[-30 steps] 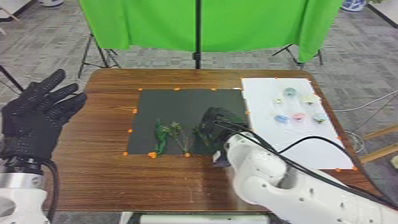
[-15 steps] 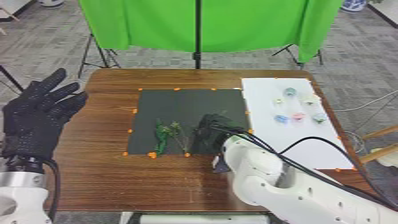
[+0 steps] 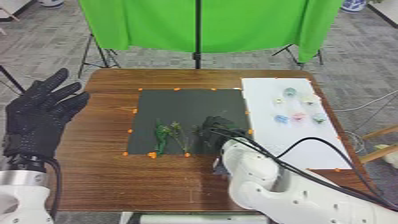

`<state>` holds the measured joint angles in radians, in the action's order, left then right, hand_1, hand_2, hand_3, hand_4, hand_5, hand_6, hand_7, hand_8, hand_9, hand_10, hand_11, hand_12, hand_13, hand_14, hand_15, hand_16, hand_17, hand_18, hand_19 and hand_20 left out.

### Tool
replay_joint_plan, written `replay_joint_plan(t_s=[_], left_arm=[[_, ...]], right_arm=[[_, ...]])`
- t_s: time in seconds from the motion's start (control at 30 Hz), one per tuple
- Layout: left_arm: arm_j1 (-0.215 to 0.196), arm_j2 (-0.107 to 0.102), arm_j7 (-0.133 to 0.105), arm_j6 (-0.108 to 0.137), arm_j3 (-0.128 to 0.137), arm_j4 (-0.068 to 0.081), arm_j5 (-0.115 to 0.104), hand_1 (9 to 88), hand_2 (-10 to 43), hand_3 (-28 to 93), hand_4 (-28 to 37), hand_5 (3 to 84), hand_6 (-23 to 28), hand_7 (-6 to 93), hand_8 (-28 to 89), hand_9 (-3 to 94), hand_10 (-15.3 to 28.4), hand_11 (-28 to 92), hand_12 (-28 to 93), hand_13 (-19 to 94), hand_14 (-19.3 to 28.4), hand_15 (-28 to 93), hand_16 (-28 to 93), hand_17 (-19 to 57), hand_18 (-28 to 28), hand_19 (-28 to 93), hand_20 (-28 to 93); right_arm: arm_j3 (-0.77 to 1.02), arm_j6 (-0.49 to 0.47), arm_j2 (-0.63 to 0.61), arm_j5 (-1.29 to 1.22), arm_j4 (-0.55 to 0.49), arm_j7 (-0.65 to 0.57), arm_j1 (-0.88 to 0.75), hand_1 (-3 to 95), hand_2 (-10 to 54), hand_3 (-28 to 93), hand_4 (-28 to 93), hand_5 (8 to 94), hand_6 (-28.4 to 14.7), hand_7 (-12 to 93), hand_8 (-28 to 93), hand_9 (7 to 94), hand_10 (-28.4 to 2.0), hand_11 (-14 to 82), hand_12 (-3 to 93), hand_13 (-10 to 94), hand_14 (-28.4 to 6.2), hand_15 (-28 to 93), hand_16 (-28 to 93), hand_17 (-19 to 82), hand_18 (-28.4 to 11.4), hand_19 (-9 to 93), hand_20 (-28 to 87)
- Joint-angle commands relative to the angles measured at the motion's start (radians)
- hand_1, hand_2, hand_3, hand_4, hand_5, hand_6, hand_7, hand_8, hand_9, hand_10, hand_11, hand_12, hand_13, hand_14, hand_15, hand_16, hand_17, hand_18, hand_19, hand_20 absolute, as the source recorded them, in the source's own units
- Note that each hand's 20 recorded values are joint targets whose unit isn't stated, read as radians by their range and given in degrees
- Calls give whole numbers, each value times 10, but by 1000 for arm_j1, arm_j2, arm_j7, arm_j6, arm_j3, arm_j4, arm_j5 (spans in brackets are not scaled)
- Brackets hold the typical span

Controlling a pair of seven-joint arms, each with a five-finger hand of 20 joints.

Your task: Arrange flowers

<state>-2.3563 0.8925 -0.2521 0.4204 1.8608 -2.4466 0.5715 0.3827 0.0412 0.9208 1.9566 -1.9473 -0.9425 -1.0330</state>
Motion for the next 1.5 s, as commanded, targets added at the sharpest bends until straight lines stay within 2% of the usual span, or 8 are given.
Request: replay_joint_plan(t_s=[0.03,0.17,0.53,1.07,1.23,1.27,1.4,1.5], left_arm=[[4,-1,17,-12,-12,12,8,212,97,774,-283,358,99,125,-87,306,200,272,101,242,273,518,-104,-66,238,643,67],[4,-3,18,-14,-11,12,8,212,97,774,-283,358,99,125,-87,305,199,272,101,242,273,518,-104,-66,238,643,67],[3,-5,11,-10,-13,12,4,212,97,774,-283,357,98,125,-87,305,199,273,101,242,273,517,-104,-66,237,643,66],[4,-7,8,-7,-17,13,4,213,98,773,-283,358,99,124,-87,306,199,273,101,242,273,518,-104,-66,237,643,66],[-1,-9,4,-6,-16,12,4,213,98,773,-283,358,99,124,-87,306,200,274,101,242,273,518,-103,-66,237,644,66],[4,-7,12,-6,-17,14,6,213,98,773,-283,358,99,124,-87,306,200,274,100,242,273,519,-103,-66,238,644,66],[5,-4,15,-7,-16,13,7,213,98,774,-283,359,99,125,-87,306,200,273,101,242,274,519,-103,-66,237,643,66],[3,-7,7,-6,-16,13,4,212,98,775,-283,358,98,125,-87,306,200,274,101,242,274,518,-104,-66,237,643,66]], right_arm=[[-26,41,14,43,7,-53,28,198,117,868,-157,580,-5,126,-124,899,-133,369,204,846,-88,658,189,537,-213,932,451],[-46,59,13,58,12,-80,42,200,117,860,-158,577,-6,125,-122,899,-133,369,204,850,-89,657,188,540,-215,932,452],[-35,0,24,47,20,-110,39,198,118,853,-158,575,-14,122,-122,902,-135,368,203,854,-90,655,187,546,-216,932,452],[-67,31,26,102,33,-163,72,194,124,835,-154,579,-29,114,-118,916,-138,362,201,870,-89,647,184,564,-222,932,456],[-68,75,22,112,26,-162,69,194,123,833,-154,583,-31,113,-117,917,-138,360,203,873,-88,644,184,566,-219,932,455],[-65,84,20,119,23,-156,64,194,123,834,-154,585,-30,114,-117,918,-137,359,203,876,-87,642,183,568,-219,932,454],[-64,132,21,131,15,-147,66,196,121,834,-154,593,-26,119,-118,922,-136,358,203,881,-85,638,185,570,-219,932,451],[-73,170,14,141,11,-142,76,199,119,832,-156,594,-26,121,-119,922,-136,358,203,882,-84,637,187,571,-219,932,452]])
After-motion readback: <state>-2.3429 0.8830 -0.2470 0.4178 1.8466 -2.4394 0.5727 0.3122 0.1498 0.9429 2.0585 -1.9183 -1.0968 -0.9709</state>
